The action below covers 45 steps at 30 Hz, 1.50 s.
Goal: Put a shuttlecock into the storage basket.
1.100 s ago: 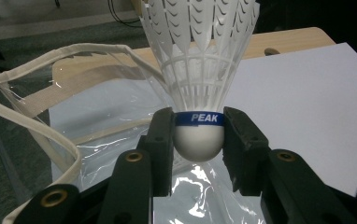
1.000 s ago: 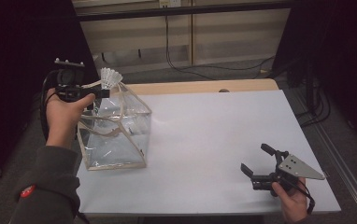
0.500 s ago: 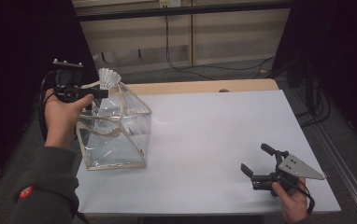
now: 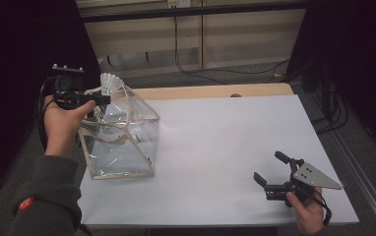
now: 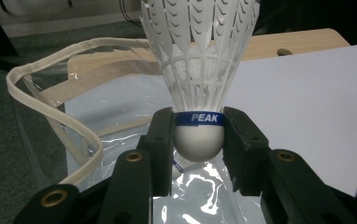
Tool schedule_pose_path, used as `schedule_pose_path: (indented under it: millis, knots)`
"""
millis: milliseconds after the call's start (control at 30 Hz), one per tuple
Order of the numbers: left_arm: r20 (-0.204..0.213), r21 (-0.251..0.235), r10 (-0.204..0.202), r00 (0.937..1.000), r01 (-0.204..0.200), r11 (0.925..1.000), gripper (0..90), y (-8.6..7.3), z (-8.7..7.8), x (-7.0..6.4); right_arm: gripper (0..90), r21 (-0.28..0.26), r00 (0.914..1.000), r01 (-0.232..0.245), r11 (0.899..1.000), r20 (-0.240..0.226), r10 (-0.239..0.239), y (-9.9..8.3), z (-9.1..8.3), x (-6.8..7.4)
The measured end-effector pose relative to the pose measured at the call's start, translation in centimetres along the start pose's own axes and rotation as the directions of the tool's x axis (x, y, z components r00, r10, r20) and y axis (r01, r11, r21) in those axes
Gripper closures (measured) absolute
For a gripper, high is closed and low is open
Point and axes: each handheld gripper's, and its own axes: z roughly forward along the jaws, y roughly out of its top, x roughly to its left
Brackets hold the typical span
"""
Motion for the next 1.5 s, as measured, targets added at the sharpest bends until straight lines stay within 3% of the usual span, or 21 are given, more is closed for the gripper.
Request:
schedule_pose_path:
  millis: [1500]
  knots:
    - [-0.024,0.028,-0.030,0.9993,0.030,0.9991,65.4,-1.8,1.3,1.2,0.5,-0.001,1.0000,0.000,1.000,0.000,0.000,0.0,0.0,-0.1]
